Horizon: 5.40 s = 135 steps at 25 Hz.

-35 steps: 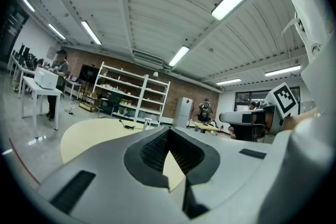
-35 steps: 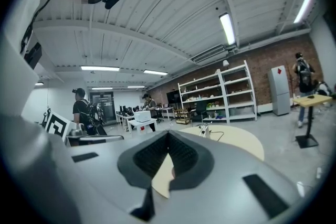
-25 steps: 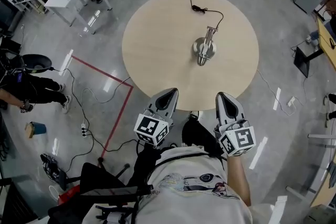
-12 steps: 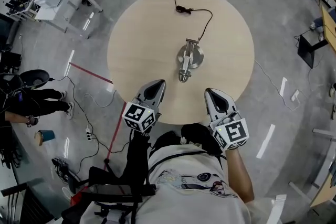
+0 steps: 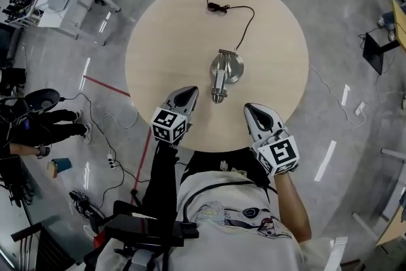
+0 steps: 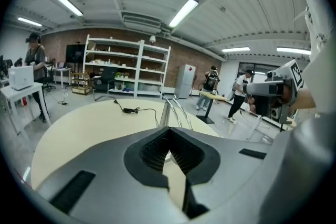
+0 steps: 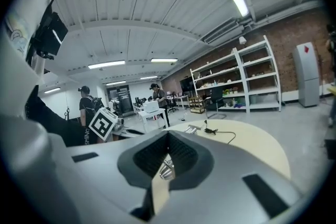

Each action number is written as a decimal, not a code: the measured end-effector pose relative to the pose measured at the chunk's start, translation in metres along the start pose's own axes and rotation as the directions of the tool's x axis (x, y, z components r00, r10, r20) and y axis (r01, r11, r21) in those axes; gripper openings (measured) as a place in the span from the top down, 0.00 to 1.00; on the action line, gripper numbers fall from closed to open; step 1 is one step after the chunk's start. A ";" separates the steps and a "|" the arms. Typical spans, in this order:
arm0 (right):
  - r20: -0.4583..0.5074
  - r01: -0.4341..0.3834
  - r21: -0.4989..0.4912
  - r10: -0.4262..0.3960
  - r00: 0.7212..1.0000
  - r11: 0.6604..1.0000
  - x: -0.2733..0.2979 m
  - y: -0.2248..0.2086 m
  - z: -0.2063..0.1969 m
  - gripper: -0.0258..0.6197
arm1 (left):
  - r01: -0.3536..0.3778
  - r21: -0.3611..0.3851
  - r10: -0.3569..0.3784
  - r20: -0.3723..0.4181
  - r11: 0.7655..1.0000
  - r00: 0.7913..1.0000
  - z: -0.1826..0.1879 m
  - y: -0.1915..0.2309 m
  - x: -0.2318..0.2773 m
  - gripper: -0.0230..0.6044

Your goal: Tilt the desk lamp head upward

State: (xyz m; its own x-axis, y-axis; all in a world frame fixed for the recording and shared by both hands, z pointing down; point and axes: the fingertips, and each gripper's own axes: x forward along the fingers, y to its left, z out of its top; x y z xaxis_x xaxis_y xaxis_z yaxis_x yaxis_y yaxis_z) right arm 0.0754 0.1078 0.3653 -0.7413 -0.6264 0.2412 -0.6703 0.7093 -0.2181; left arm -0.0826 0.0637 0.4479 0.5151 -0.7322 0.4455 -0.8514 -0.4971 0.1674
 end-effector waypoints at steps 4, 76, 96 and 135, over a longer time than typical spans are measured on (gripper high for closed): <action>-0.026 0.026 -0.006 -0.026 0.999 1.000 0.003 -0.009 -0.007 0.96 | 0.033 0.068 -0.028 -0.072 0.997 0.997 -0.019 0.020 0.028 0.98; -0.515 -0.456 -0.841 0.169 0.841 -0.292 0.130 -0.003 -0.099 0.75 | 0.522 0.353 -0.328 -0.482 0.776 0.813 -0.128 0.048 0.212 0.98; -0.477 -0.630 -0.726 0.457 0.750 0.276 0.119 0.013 -0.040 0.74 | 0.499 0.340 -0.291 -0.507 0.797 0.811 -0.129 0.050 0.213 0.98; -0.004 -0.702 0.062 0.704 0.711 0.709 0.133 -0.034 0.060 0.72 | 0.496 0.352 -0.261 -0.539 0.794 0.801 -0.127 0.047 0.217 0.98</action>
State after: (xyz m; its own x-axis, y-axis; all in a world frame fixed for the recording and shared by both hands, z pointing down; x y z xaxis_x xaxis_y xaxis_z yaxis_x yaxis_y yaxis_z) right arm -0.0025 -0.0185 0.3476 -0.9983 0.0550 0.0215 0.0427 0.9230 -0.3825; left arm -0.0237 -0.0599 0.6639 0.5818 -0.2057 0.7869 -0.3857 -0.9215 0.0443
